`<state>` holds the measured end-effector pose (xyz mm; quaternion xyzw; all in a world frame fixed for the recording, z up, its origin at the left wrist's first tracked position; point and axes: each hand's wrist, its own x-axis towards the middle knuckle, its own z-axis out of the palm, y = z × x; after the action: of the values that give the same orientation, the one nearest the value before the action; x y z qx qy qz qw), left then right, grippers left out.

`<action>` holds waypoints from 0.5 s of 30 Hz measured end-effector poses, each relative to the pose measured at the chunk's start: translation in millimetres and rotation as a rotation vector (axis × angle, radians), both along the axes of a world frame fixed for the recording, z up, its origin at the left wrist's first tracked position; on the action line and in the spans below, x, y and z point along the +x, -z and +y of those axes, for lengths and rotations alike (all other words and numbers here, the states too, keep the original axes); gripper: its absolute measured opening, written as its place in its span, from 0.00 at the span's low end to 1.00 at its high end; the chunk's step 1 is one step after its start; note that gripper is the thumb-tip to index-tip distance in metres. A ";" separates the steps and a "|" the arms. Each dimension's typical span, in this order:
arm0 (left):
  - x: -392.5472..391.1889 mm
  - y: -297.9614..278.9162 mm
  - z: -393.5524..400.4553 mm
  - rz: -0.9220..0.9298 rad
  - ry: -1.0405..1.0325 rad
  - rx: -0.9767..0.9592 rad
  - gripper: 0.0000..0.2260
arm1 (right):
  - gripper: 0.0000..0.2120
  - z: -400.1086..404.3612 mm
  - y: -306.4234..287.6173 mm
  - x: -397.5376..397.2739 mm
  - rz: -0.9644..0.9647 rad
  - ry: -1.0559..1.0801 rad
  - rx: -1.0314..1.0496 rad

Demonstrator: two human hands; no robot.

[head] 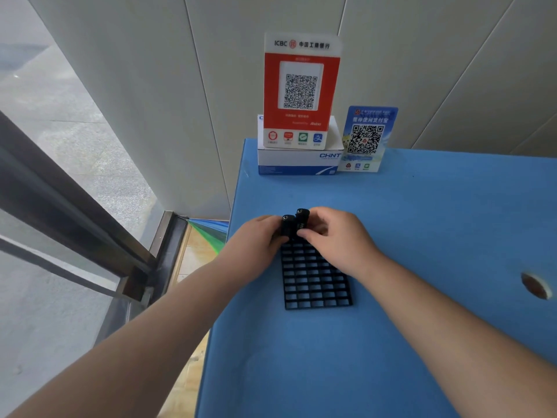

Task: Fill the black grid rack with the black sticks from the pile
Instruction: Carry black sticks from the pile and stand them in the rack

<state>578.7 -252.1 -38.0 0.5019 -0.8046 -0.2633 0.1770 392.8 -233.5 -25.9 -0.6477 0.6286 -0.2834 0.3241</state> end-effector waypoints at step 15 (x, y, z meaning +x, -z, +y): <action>10.5 0.1 18.0 -0.016 0.016 0.017 0.10 | 0.11 21.5 2.6 4.1 0.134 -0.086 0.003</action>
<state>589.2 -234.2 -38.1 0.4992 -0.8077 -0.2676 0.1640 396.9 -212.0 -28.5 -0.6912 0.6208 -0.2242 0.2943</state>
